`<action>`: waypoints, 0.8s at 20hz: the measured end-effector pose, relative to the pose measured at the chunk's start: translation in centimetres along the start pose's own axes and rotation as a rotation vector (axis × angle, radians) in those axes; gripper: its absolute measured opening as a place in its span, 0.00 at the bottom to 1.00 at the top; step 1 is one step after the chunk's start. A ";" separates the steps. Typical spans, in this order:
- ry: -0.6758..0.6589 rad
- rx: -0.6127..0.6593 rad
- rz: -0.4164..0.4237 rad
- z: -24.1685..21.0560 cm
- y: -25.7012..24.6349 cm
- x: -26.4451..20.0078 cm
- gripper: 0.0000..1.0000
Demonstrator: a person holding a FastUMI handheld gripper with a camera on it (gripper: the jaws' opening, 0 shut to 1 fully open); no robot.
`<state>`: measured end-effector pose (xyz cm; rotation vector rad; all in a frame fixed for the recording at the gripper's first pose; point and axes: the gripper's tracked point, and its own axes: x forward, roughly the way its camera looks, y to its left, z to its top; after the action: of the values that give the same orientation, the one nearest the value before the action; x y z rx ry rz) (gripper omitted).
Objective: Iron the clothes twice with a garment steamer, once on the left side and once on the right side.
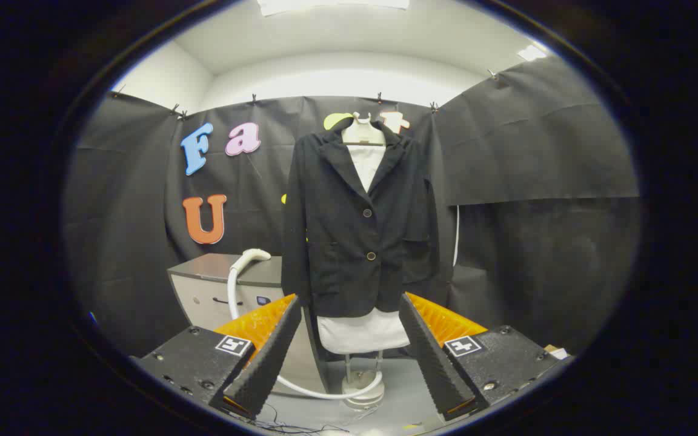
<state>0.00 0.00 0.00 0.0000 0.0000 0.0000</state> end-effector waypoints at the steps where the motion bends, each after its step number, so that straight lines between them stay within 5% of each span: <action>1: -0.002 -0.002 -0.006 0.0 0.0 0.0 1.00; 16: 0.009 -0.002 -0.017 0.1 1.4 1.0 1.00</action>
<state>0.96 1.45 0.07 -0.0022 0.0091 -0.0167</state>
